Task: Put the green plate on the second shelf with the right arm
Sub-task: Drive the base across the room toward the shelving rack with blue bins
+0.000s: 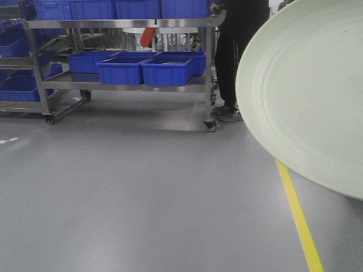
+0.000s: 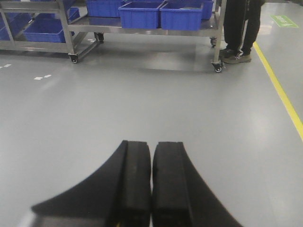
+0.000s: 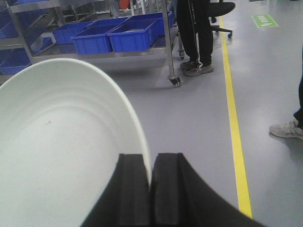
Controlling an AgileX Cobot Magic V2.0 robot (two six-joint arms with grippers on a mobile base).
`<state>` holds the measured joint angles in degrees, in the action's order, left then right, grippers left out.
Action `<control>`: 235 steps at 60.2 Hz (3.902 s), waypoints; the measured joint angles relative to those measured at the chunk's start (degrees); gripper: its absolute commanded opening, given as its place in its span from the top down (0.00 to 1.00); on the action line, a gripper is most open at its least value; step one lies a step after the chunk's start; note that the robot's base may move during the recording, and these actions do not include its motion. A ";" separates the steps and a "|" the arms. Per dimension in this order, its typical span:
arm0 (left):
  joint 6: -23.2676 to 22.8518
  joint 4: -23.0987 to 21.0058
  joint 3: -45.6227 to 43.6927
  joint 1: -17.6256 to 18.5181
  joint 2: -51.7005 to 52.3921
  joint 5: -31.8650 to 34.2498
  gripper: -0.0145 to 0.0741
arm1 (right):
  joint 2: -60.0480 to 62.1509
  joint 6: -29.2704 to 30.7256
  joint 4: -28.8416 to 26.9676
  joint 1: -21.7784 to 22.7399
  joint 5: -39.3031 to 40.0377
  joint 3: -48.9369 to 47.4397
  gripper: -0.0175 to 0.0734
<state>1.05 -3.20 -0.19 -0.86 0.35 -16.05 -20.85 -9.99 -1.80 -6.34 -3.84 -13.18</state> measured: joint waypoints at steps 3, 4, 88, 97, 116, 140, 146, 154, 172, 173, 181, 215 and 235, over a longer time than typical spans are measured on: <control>0.00 0.00 0.00 0.00 0.00 0.00 0.70 | 0.00 0.00 0.00 0.00 0.00 0.00 0.75; 0.00 0.00 0.00 0.00 0.00 0.00 0.70 | 0.00 0.00 0.00 0.00 0.00 0.00 0.75; 0.00 0.00 0.00 0.00 0.00 0.00 0.70 | 0.00 0.00 0.00 0.00 0.00 0.00 0.75; 0.00 0.00 0.00 0.00 0.00 0.00 0.70 | 0.00 0.00 0.00 0.00 0.00 0.00 0.75; 0.00 0.00 0.00 0.00 0.00 0.00 0.70 | 0.00 0.00 0.00 0.00 0.00 0.00 0.75; 0.00 0.00 0.00 0.00 0.00 0.00 0.70 | 0.00 0.00 0.00 0.00 0.00 0.00 0.75; 0.00 0.00 0.00 0.00 0.00 0.00 0.70 | 0.00 0.00 0.00 0.00 0.00 0.00 0.75; 0.00 0.00 0.00 0.00 0.00 0.00 0.70 | 0.00 0.00 0.00 0.00 0.00 0.00 0.75; 0.00 0.00 0.00 0.00 0.00 0.00 0.70 | 0.00 0.00 0.00 0.00 0.00 0.00 0.75; 0.00 0.00 0.00 0.00 0.00 0.00 0.70 | 0.00 0.00 0.00 0.00 0.00 0.00 0.75; 0.00 0.00 0.00 0.00 0.00 0.00 0.70 | 0.00 0.00 0.00 0.00 0.00 0.00 0.75; 0.00 0.00 0.00 0.00 0.00 0.00 0.70 | 0.00 0.00 0.00 0.00 0.00 0.00 0.75; 0.00 0.00 0.00 0.00 0.00 0.00 0.70 | 0.00 0.00 0.00 0.00 0.00 0.00 0.75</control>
<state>1.05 -3.20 -0.19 -0.86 0.35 -16.05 -20.85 -9.99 -1.80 -6.34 -3.84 -13.18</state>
